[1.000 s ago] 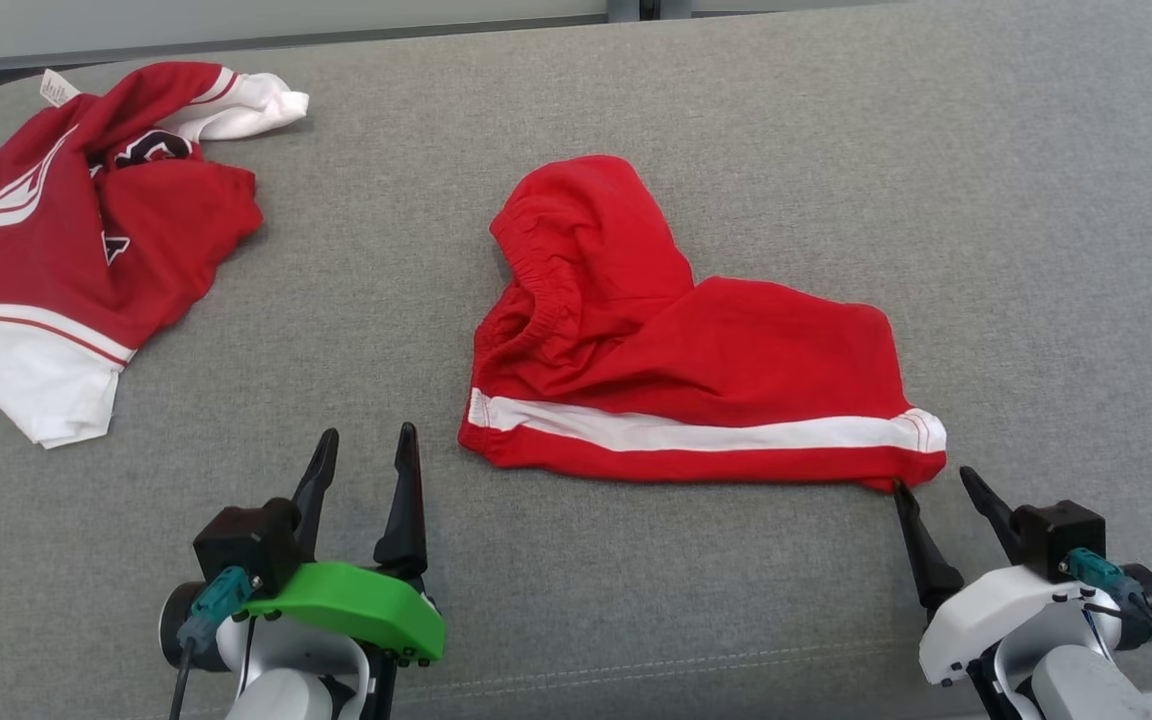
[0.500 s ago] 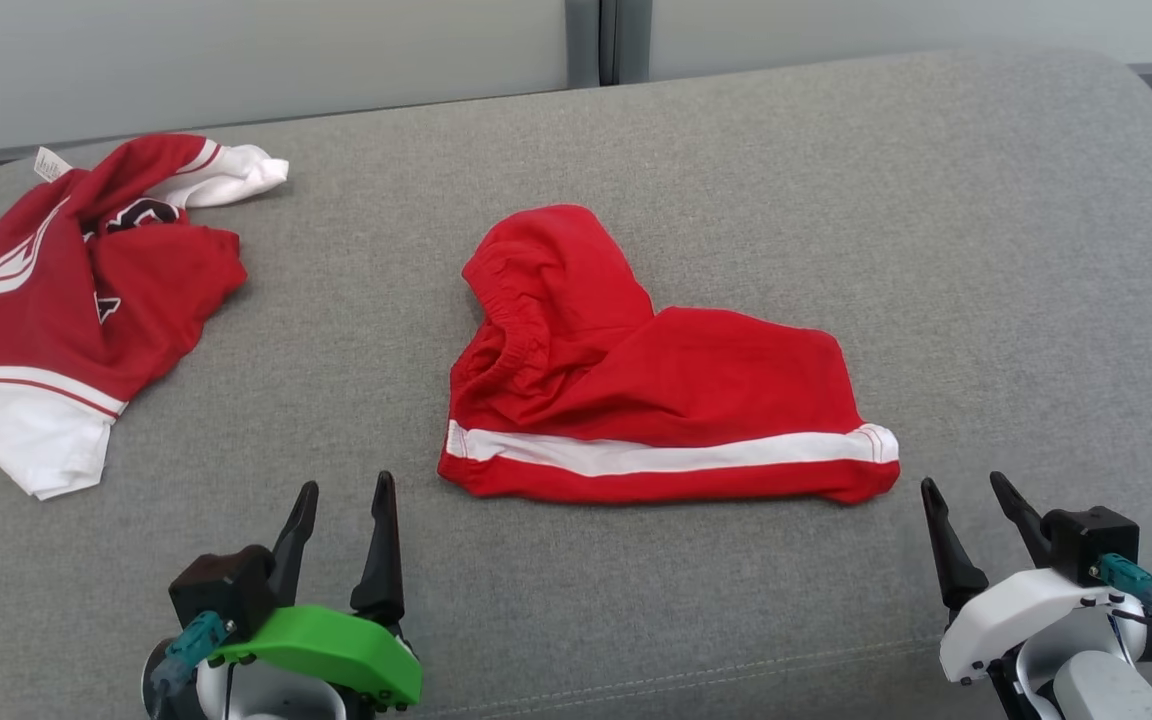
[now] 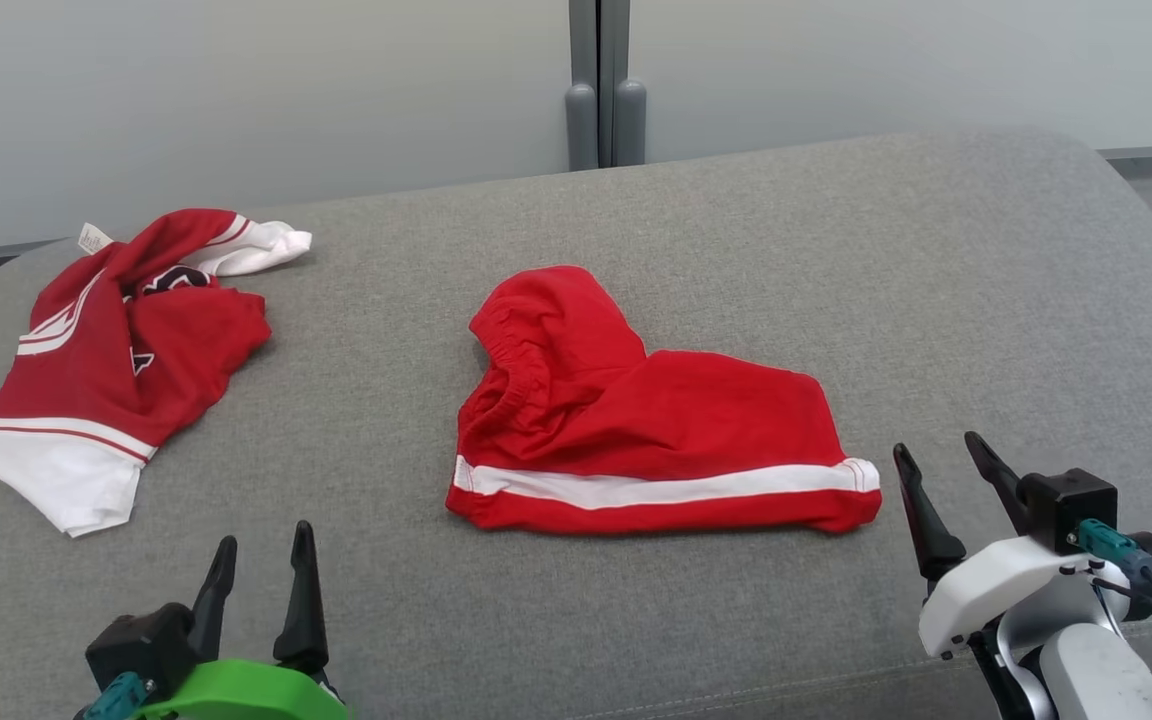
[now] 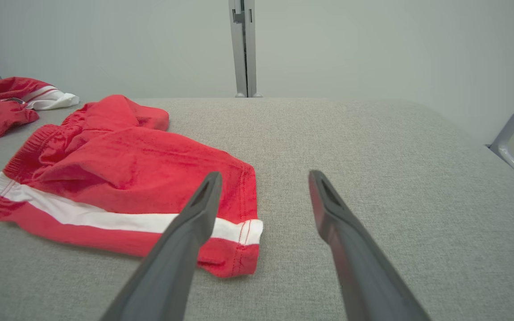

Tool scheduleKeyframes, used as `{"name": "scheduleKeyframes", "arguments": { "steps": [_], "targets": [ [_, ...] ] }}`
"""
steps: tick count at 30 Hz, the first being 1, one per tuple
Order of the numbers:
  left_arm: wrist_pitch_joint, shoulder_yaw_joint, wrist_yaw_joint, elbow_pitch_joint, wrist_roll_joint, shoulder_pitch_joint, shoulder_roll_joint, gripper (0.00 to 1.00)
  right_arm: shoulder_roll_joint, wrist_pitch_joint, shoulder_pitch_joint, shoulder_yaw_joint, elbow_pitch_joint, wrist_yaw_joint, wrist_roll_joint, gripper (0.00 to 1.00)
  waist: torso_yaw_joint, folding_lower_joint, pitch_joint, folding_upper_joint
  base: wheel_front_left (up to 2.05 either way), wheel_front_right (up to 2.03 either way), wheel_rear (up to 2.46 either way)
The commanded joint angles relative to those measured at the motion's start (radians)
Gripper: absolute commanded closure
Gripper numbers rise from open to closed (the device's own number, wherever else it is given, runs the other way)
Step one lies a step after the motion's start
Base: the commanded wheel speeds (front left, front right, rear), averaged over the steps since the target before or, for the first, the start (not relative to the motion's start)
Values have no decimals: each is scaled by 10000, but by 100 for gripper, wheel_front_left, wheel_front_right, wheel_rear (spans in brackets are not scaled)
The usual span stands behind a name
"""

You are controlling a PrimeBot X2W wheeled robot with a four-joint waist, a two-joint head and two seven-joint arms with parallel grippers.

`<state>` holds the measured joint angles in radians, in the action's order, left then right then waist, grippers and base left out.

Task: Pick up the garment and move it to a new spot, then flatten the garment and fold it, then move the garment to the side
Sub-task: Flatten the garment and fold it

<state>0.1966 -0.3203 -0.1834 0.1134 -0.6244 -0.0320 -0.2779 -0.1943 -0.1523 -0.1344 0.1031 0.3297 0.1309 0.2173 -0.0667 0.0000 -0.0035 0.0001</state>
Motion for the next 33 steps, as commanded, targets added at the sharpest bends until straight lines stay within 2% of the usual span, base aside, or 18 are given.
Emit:
{"name": "scheduleKeyframes", "arguments": {
  "steps": [1, 15, 20, 33],
  "targets": [
    [101, 106, -23, -12, -55, -159, -100, 0, 74, 115, 139, -28, -182, -3, -142, 0, 71, 0, -103, -1, 0, 0, 0],
    [331, 534, -130, -147, -82, -942, -533, 0, 711, 1093, 748, -391, -1856, -3, -638, 0, 176, 0, -454, -1, 0, 0, 0],
    [172, 505, -211, -255, -17, -1085, -723, 0, 772, 1318, 925, -347, -2062, -3, -714, 0, 152, 0, -610, -1, 0, 0, 0],
    [-10, 298, -267, -302, 21, -1084, -750, 0, 809, 1437, 1006, -373, -2148, -3, -637, 0, 179, 0, -726, -1, 0, 0, 0]
  ]
}}
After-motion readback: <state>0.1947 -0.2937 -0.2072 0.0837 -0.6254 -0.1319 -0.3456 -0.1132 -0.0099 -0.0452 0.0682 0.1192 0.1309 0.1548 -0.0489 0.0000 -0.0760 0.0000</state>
